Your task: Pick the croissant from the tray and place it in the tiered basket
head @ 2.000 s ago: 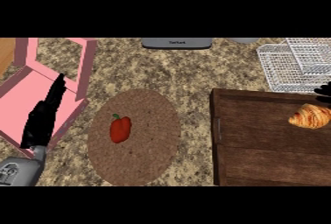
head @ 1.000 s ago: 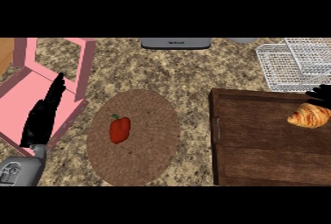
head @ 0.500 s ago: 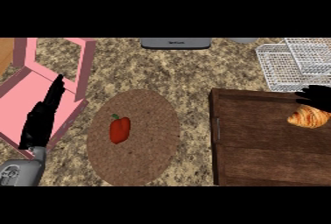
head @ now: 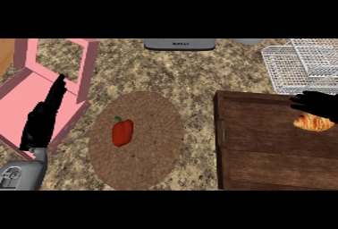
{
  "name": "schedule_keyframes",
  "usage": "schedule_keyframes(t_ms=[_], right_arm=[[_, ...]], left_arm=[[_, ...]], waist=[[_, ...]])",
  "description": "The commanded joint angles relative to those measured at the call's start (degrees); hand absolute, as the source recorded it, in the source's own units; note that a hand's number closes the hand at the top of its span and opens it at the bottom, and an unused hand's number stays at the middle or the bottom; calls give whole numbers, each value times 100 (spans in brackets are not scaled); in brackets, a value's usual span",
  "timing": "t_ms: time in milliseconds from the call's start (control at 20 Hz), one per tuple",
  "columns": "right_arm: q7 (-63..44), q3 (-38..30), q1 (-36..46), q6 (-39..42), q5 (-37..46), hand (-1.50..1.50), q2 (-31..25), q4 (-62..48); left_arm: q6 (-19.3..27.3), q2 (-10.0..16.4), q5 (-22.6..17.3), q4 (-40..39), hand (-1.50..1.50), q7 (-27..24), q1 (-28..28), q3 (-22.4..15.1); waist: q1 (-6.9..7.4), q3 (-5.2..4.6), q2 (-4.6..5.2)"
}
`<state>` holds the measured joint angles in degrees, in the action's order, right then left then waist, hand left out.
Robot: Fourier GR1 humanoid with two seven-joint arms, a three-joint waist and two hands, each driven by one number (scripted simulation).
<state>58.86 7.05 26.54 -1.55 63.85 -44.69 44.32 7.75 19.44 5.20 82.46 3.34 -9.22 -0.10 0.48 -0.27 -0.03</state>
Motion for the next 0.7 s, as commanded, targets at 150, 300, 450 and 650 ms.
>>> schedule_keyframes(t_ms=[150, 300, 450, 650], right_arm=[[254, 499, 25, -286, 753, 150, 110, -171], [510, 347, -113, -1447, 769, 150, 92, -143], [558, 292, -134, -1298, 685, 150, 162, -228], [910, 130, -103, -561, 174, 150, 45, -385]], left_arm=[[-259, 89, -89, 84, 0, 310, -223, 157], [-24, -133, 130, -39, 0, 78, -100, 21], [-131, -54, 73, 300, 0, 122, 220, 87], [-117, -99, 85, -17, 0, 7, 25, 146]], waist=[[8, 30, 18], [-9, 35, 35], [22, 32, 21], [-10, 29, 33]])
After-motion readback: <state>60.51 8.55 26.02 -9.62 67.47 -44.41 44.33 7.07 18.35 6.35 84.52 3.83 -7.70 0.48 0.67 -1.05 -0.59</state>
